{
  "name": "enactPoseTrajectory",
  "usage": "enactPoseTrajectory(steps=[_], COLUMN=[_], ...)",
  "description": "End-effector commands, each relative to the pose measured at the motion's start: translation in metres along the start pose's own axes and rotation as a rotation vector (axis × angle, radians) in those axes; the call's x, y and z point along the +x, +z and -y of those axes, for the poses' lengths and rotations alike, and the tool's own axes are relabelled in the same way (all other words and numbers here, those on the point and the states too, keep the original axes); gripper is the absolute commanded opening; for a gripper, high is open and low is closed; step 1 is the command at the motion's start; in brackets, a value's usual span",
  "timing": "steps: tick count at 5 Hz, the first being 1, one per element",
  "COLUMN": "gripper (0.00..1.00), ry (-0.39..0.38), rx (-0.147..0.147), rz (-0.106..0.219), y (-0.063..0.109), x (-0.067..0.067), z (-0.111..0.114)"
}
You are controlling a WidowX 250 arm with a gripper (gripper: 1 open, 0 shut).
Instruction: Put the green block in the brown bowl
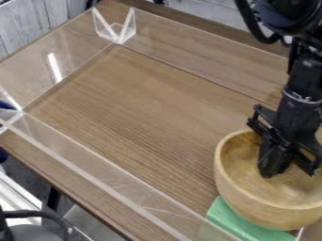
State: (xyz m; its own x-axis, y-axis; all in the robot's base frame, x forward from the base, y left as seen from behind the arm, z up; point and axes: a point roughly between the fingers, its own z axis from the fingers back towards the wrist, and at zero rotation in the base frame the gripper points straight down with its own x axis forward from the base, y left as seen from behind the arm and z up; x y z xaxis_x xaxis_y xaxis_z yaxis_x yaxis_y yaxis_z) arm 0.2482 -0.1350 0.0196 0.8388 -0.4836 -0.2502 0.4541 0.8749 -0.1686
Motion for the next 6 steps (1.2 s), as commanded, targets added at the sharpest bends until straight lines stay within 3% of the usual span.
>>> enactPoseTrajectory(steps=[1,6], gripper=[0.0,0.0], ry=[-0.046,-0.054], rx=[-0.014,-0.042], rz=[-0.08,-0.143], y=[-0.0221,-0.0258], x=[-0.0039,-0.0071], z=[0.0107,0.0137])
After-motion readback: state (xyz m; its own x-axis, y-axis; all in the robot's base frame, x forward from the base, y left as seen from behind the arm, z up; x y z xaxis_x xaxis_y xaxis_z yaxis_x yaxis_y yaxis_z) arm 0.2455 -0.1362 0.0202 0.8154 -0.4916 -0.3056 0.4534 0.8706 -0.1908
